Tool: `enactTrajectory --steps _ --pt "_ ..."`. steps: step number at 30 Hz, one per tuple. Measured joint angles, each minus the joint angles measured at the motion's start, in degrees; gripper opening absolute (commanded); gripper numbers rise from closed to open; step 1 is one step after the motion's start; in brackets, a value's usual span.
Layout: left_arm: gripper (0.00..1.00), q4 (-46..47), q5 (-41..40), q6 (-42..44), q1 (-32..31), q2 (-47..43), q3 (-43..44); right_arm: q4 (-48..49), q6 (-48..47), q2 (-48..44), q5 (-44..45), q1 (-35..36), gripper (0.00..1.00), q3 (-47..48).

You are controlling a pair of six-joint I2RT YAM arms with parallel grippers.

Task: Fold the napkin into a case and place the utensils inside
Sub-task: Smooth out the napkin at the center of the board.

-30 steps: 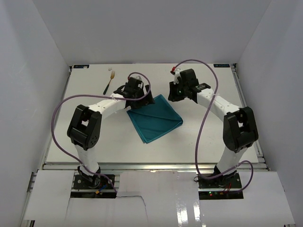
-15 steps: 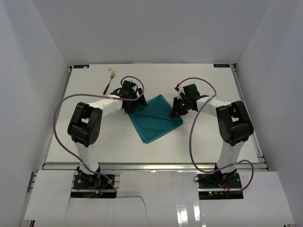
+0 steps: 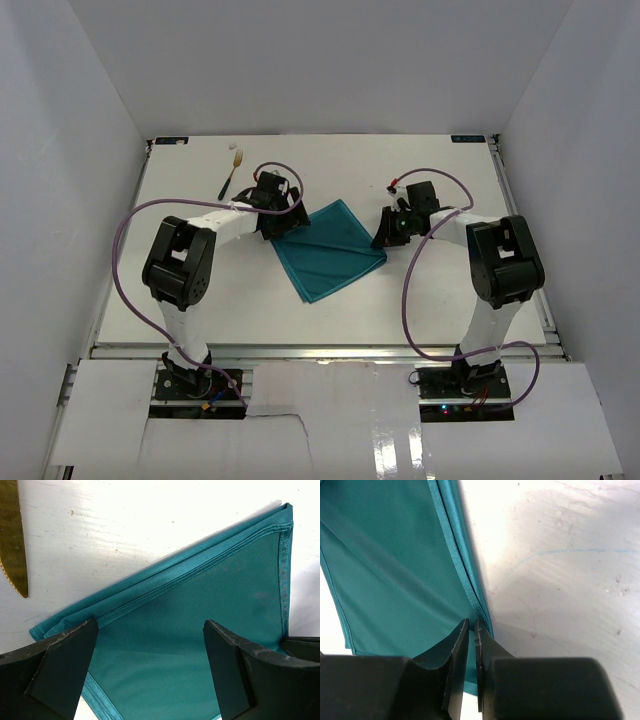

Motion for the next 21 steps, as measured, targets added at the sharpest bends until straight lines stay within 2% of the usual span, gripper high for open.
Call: enactTrajectory --steps 8,14,21 --pt "0.98 -0.3 2.6 0.5 0.3 0.0 2.6 -0.7 -1.4 -5.4 -1.9 -0.4 0.2 -1.1" --pt "0.98 1.5 4.7 0.4 0.3 -0.9 3.4 4.0 -0.9 -12.0 -6.8 0.1 0.21 -4.6" --pt "0.98 4.4 4.7 0.4 0.7 -2.7 -0.8 8.2 1.2 -9.3 -8.5 -0.1 0.19 -7.9"
